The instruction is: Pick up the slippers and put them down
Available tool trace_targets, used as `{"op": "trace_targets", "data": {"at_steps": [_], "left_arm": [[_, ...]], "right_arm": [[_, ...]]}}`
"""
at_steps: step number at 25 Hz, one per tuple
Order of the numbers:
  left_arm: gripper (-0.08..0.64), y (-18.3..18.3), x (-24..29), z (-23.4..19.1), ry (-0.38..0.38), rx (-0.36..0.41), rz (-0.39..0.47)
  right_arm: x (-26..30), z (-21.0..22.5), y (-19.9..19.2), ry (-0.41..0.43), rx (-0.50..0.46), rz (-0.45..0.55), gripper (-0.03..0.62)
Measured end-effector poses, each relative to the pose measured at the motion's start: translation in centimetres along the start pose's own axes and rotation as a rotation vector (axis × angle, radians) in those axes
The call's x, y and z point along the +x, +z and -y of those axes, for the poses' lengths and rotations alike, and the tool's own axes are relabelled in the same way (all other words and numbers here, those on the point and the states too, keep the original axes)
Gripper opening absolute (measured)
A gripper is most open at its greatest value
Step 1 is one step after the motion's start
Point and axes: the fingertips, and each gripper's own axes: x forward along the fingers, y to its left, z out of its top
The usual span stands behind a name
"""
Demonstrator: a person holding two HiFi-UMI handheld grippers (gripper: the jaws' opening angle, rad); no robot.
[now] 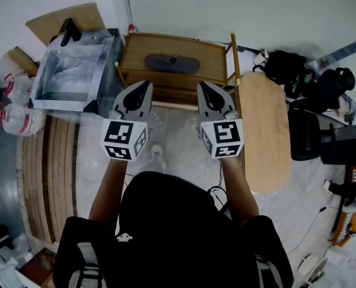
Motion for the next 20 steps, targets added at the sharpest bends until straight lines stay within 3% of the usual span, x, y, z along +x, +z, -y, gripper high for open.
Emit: {"op": "trace_targets", "data": {"at_steps": [9, 20], "left_arm": [[0.008, -0.2, 4.0, -5.9, -0.039, -0.073, -0.008], [0.008, -2.2, 7.4, -9.1, -0.078, -0.076, -0.054]], "right_arm": [[6.4, -0.2, 0.4, -0.025, -0.003, -0.024, 0.000], [11.1, 0.0, -0.6, -0.051, 0.006, -0.058, 0.000]]}}
